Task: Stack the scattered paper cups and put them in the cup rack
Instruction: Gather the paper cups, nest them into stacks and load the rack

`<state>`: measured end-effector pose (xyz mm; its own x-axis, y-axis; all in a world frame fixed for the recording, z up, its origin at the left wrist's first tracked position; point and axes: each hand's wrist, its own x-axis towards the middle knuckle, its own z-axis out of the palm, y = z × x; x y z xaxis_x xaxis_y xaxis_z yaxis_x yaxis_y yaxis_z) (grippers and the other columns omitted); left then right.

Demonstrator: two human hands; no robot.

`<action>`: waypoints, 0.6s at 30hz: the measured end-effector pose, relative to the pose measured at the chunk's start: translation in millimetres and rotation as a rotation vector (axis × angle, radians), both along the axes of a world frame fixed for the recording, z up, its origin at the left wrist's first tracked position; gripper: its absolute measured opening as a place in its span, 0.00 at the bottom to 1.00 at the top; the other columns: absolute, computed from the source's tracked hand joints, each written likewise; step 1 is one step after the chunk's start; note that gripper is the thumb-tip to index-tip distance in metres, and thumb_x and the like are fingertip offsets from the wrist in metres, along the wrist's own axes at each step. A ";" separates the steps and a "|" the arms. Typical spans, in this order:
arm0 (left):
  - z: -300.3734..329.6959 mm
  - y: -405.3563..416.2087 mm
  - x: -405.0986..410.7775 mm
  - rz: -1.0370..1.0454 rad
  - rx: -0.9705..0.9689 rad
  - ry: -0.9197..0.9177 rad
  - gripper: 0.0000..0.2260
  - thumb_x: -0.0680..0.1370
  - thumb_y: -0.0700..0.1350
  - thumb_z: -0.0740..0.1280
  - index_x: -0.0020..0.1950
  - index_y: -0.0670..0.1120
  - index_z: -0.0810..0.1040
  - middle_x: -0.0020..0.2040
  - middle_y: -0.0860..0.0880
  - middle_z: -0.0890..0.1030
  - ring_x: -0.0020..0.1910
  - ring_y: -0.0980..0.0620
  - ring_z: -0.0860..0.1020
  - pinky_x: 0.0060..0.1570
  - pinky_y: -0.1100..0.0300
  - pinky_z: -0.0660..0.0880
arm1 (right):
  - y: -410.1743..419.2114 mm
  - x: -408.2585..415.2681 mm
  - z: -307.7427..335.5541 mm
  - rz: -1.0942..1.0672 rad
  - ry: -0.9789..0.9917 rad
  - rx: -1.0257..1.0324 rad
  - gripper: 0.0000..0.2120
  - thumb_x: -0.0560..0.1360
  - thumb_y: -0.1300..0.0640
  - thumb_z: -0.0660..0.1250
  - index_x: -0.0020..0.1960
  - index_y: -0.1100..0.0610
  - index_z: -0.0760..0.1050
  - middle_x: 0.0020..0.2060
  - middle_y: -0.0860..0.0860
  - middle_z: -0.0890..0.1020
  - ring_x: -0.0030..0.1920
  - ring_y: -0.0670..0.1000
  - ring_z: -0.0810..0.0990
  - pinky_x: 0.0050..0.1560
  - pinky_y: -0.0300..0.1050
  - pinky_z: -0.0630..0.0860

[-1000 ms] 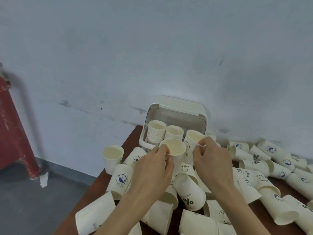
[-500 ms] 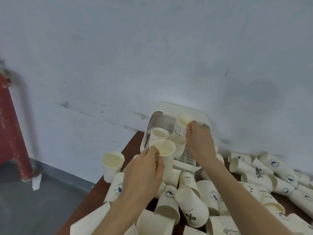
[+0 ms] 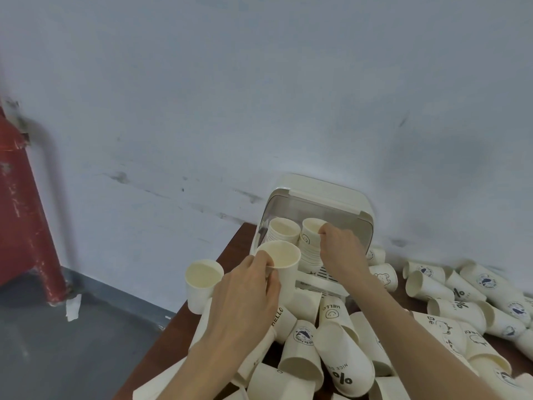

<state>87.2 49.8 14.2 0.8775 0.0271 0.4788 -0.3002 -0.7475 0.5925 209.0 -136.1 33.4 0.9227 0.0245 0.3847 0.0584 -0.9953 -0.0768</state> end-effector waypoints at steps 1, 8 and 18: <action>-0.4 0.6 1.2 0.005 0.002 0.001 0.04 0.80 0.51 0.56 0.49 0.54 0.69 0.41 0.56 0.74 0.37 0.56 0.74 0.37 0.60 0.71 | -0.5 1.3 -2.7 -0.001 0.000 0.002 0.12 0.78 0.62 0.55 0.57 0.57 0.75 0.44 0.57 0.82 0.43 0.60 0.80 0.41 0.50 0.76; -1.0 -1.6 18.1 0.014 0.026 0.001 0.06 0.81 0.52 0.55 0.50 0.53 0.70 0.43 0.56 0.76 0.42 0.53 0.76 0.41 0.54 0.74 | -1.8 -0.8 -17.5 -0.031 0.035 0.016 0.11 0.76 0.64 0.56 0.43 0.57 0.76 0.39 0.55 0.80 0.43 0.59 0.79 0.35 0.46 0.68; 39.8 -15.2 70.4 0.068 0.073 -0.130 0.12 0.82 0.52 0.54 0.52 0.47 0.72 0.44 0.50 0.77 0.42 0.47 0.76 0.43 0.50 0.74 | -7.8 -13.7 -20.4 0.039 0.040 0.091 0.09 0.77 0.59 0.55 0.54 0.57 0.71 0.42 0.57 0.81 0.44 0.62 0.79 0.36 0.49 0.70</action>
<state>157.6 34.6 54.0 0.8055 0.0449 0.5908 -0.3182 -0.8083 0.4953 195.4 -143.9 13.0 0.9364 0.0269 0.3499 0.0917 -0.9812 -0.1699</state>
